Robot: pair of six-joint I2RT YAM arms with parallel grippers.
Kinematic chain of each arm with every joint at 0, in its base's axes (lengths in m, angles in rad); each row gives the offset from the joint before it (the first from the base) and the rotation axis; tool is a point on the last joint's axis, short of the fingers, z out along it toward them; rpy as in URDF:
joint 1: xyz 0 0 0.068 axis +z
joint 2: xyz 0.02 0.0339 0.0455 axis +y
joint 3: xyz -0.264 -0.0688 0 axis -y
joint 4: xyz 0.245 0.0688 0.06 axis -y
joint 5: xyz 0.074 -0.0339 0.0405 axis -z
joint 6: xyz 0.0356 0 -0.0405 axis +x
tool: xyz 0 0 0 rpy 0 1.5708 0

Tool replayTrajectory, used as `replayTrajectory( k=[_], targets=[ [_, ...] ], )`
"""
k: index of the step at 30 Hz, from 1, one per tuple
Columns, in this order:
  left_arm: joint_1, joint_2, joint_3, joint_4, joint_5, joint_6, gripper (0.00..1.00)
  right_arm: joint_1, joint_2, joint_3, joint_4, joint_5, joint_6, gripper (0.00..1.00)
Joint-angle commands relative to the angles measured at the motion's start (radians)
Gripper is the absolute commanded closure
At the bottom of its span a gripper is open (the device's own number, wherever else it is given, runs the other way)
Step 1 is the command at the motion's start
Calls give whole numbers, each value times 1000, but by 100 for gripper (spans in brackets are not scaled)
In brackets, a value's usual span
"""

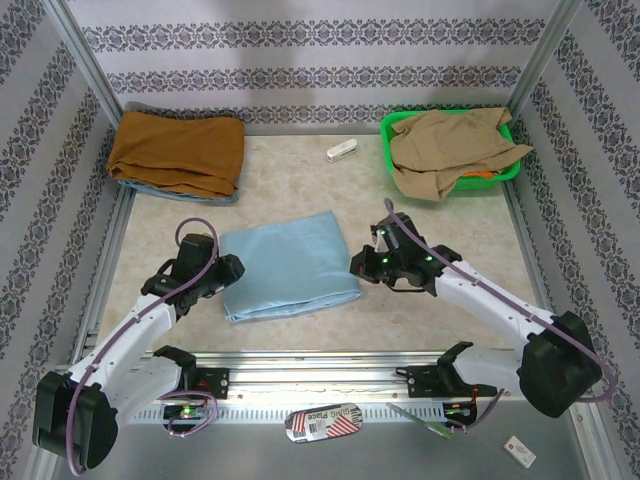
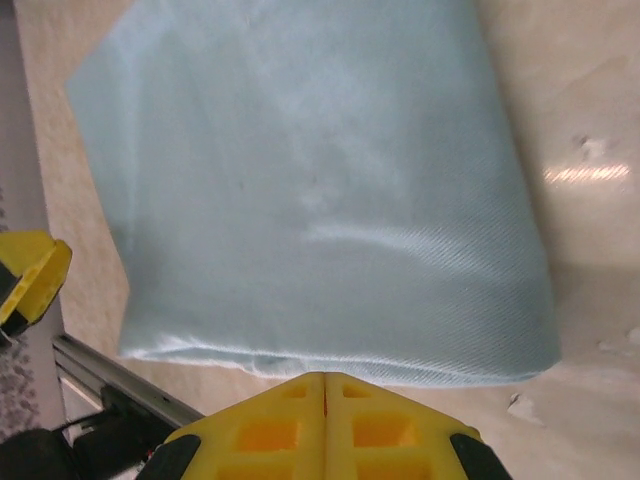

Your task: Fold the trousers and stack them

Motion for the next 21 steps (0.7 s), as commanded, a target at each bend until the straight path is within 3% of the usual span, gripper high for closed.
replayTrajectory(
  k=[1,6,11,17,21],
  targets=[
    [8,13,-56,12,65,-27,55,35,79,-7,7,36,15,99],
    [9,48,-110,57,69,-31,52,40,220,41,29,44,-4,98],
    [9,160,-131,167,110,-49,48,28,334,67,59,26,-10,91],
    [9,343,-82,267,162,-29,50,-50,403,30,113,-26,-21,83],
    [8,472,-22,322,153,-18,51,-115,462,41,125,-79,-50,83]
  ],
)
